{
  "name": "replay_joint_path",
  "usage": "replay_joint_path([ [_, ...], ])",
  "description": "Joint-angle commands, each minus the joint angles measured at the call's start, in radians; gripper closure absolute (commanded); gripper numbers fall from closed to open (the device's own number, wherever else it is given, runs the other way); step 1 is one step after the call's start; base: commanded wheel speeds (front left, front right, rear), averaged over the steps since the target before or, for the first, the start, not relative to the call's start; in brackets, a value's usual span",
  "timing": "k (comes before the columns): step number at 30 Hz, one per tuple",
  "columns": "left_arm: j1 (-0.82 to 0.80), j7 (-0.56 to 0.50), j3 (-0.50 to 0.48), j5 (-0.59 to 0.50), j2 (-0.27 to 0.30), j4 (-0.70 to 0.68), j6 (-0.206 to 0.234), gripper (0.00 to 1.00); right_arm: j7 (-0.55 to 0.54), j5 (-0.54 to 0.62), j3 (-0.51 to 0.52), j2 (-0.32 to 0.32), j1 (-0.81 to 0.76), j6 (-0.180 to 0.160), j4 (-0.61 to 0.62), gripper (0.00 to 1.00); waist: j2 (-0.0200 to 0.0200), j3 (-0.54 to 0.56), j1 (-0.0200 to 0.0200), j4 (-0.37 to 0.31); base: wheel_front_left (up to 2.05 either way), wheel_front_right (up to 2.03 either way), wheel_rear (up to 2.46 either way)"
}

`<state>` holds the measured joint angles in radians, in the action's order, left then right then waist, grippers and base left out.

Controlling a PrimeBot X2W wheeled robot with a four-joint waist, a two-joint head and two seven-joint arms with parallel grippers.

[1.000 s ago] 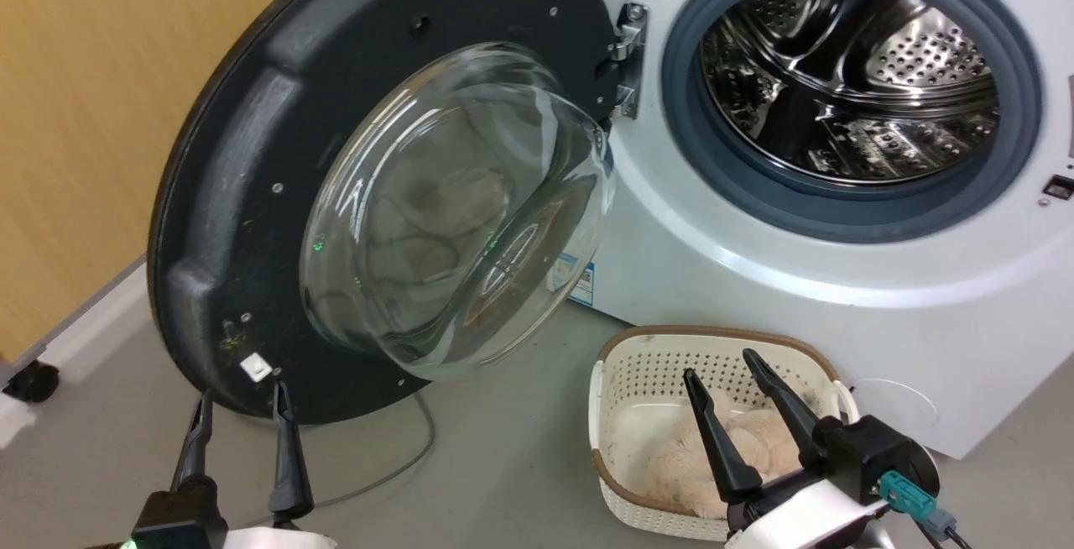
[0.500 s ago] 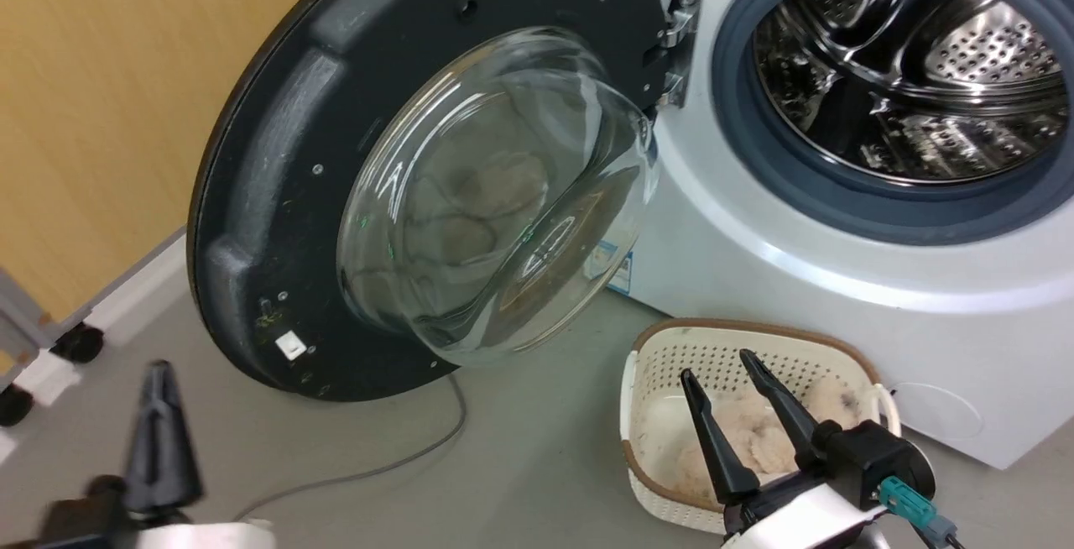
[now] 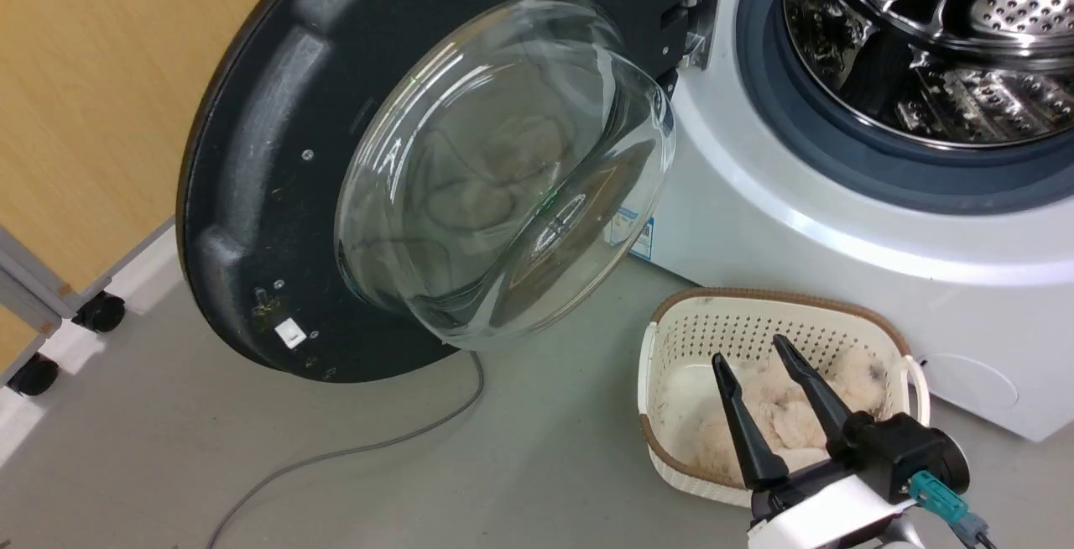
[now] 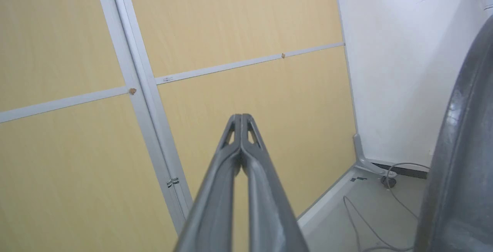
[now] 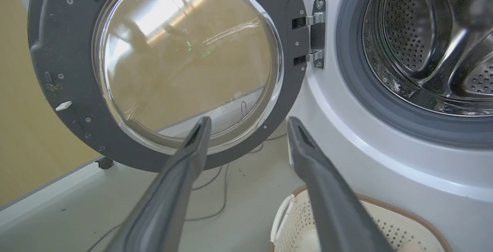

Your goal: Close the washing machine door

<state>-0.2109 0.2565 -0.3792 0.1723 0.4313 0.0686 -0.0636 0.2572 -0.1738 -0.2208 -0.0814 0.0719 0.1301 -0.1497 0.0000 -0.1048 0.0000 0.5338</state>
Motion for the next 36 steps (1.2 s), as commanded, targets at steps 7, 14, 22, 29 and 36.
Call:
replay_joint_path([
  [7, -0.202, -0.083, -0.055, 0.202, 0.049, 0.253, -0.045, 1.0, 0.0, 0.02, -0.002, 0.0, 0.015, 0.001, 0.014, 0.0, 0.0, -0.037, 0.0, -0.037, 0.0, 0.0, 0.0],
  [14, -0.358, -0.358, -0.093, 0.543, -0.004, 0.441, -0.064, 1.0, -0.004, 0.023, -0.005, -0.006, 0.02, 0.001, 0.017, 0.0, 0.0, -0.052, 0.0, -0.052, 0.0, 0.0, 0.0],
  [22, -0.433, -0.717, -0.162, 0.895, -0.103, 0.494, -0.065, 1.0, -0.003, 0.001, -0.001, 0.001, 0.018, 0.001, 0.012, 0.0, 0.0, -0.047, 0.0, -0.07, 0.0, 0.0, 0.0],
  [29, -0.347, -0.938, -0.134, 0.994, -0.132, 0.425, -0.066, 1.0, -0.001, -0.006, 0.009, 0.005, 0.012, 0.001, 0.003, 0.0, 0.0, -0.028, 0.0, -0.089, 0.0, 0.0, 0.0],
  [36, -0.233, -1.096, -0.097, 1.065, -0.184, 0.303, -0.062, 1.0, 0.002, -0.02, 0.033, 0.013, -0.001, 0.001, -0.005, 0.0, 0.0, 0.005, 0.0, -0.108, 0.0, 0.0, 0.0],
])
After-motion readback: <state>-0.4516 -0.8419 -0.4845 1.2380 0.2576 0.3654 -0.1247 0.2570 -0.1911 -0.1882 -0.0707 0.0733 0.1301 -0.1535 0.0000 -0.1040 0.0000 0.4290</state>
